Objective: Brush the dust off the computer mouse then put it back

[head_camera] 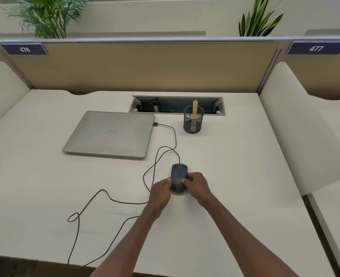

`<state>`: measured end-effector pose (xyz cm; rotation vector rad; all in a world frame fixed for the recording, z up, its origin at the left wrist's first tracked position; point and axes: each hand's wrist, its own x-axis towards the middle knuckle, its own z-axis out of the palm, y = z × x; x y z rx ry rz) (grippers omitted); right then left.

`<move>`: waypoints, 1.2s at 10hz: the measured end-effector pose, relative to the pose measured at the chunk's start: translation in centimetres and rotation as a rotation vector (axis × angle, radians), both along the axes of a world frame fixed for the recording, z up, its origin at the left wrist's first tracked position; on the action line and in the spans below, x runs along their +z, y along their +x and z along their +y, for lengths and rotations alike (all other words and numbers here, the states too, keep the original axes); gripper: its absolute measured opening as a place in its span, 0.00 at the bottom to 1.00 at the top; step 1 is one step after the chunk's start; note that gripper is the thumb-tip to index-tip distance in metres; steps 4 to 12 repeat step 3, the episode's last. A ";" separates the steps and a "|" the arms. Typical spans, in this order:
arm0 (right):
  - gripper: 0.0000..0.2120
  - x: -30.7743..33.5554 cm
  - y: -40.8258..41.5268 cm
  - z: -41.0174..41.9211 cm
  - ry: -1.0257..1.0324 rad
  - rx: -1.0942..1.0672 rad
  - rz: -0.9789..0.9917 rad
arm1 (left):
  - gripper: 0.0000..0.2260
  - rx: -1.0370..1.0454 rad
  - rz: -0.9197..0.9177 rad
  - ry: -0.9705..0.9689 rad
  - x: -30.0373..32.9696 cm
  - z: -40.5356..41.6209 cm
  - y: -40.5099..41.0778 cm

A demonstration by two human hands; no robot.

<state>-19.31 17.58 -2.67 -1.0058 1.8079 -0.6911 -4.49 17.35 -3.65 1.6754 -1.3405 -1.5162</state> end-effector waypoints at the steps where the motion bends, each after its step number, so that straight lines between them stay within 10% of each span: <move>1: 0.10 0.1 -0.1 0.1 0.018 -0.004 -0.035 | 0.20 -0.007 0.014 -0.010 -0.5 0.2 0.3; 12: 0.18 0.8 -0.7 0.5 0.010 -0.099 0.013 | 0.15 0.063 -0.017 -0.084 1.9 0.7 0.3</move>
